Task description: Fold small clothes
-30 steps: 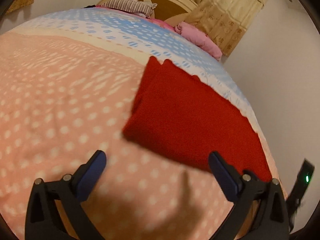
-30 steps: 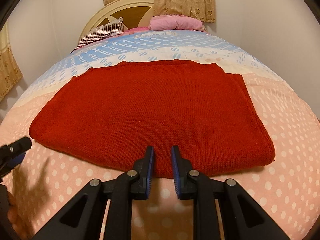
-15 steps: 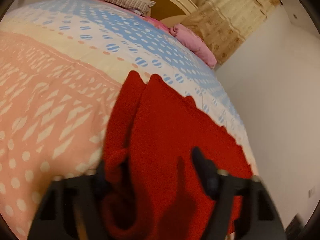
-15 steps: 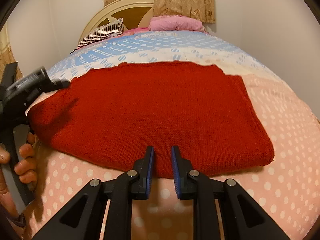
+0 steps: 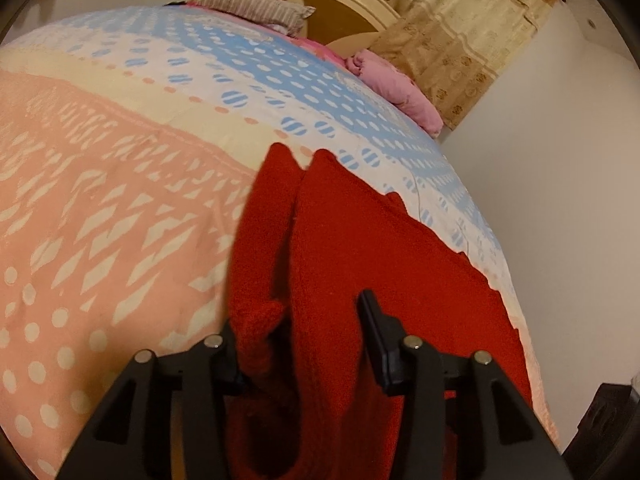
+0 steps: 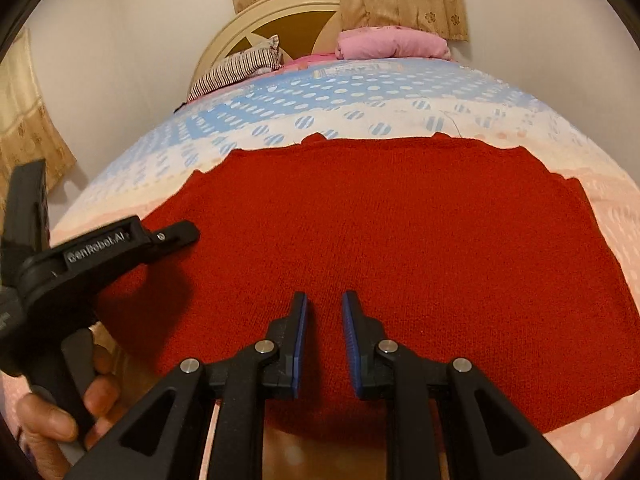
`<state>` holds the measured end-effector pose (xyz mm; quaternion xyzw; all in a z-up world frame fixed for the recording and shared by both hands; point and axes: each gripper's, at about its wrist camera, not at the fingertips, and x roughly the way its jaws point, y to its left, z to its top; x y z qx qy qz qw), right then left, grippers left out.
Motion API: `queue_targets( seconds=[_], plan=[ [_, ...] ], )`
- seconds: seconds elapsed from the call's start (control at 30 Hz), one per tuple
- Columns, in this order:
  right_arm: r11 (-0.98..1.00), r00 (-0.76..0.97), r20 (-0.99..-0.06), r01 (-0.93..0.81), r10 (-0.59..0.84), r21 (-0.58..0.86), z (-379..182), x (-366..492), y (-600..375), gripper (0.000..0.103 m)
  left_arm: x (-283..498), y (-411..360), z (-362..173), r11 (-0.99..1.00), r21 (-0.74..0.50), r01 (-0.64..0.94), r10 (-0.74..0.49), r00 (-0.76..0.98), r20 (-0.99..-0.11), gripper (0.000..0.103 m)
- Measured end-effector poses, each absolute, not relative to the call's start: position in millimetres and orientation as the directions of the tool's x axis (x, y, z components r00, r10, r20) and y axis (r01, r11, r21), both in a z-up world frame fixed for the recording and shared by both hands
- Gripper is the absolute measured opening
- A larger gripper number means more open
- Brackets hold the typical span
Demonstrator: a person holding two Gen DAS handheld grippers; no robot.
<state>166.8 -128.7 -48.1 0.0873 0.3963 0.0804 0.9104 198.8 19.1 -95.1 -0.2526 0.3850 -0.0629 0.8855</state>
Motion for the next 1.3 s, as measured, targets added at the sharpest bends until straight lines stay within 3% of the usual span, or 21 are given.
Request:
queue_targets(
  seconds=[0.07,0.17,0.37,0.7,0.93,1.0,1.07,1.1,1.3],
  plan=[
    [0.964,0.673,-0.701,-0.073,0.236,0.254,-51.3,165.8,-134.0,0.018,196.2,13.3,-88.6,0.884,-0.464,-0.060,-0.289,0.710,-0.642,0.035],
    [0.958,0.675,-0.694,-0.070,0.251,0.278,-53.0,163.6,-137.6,0.018,189.4,-3.3,-72.7,0.923,-0.383,0.012,-0.263,0.747,-0.610,0.029],
    [0.954,0.679,-0.687,-0.069,0.260,0.293,-54.7,165.0,-138.1,0.018,181.5,-52.2,-59.4,0.972,-0.170,0.164,-0.234,0.768,-0.597,0.029],
    [0.895,0.665,-0.647,-0.070,0.372,0.441,-56.5,165.6,-159.0,0.018,192.1,-44.9,-71.3,0.942,-0.258,0.213,-0.331,0.703,-0.630,0.029],
    [0.799,0.644,-0.562,-0.131,0.519,0.587,-22.6,197.2,-172.6,0.019,188.8,-60.1,-71.5,0.951,-0.212,0.226,-0.310,0.711,-0.631,0.029],
    [0.790,0.612,-0.564,-0.174,0.554,0.588,-14.5,216.9,-165.0,0.023,188.7,-58.9,-71.9,0.949,-0.221,0.226,-0.316,0.710,-0.629,0.029],
    [0.785,0.565,-0.587,-0.196,0.580,0.587,-11.4,240.8,-153.6,0.050,188.8,-57.7,-72.1,0.947,-0.228,0.226,-0.321,0.710,-0.627,0.029],
    [0.783,0.550,-0.594,-0.199,0.587,0.589,-11.8,249.0,-149.5,0.059,188.6,-57.3,-72.1,0.946,-0.231,0.226,-0.323,0.710,-0.626,0.029],
    [0.736,0.436,-0.607,-0.242,0.664,0.632,-21.5,288.7,-123.2,0.059,189.0,-57.0,-72.8,0.941,-0.246,0.232,-0.337,0.708,-0.621,0.029]
  ],
)
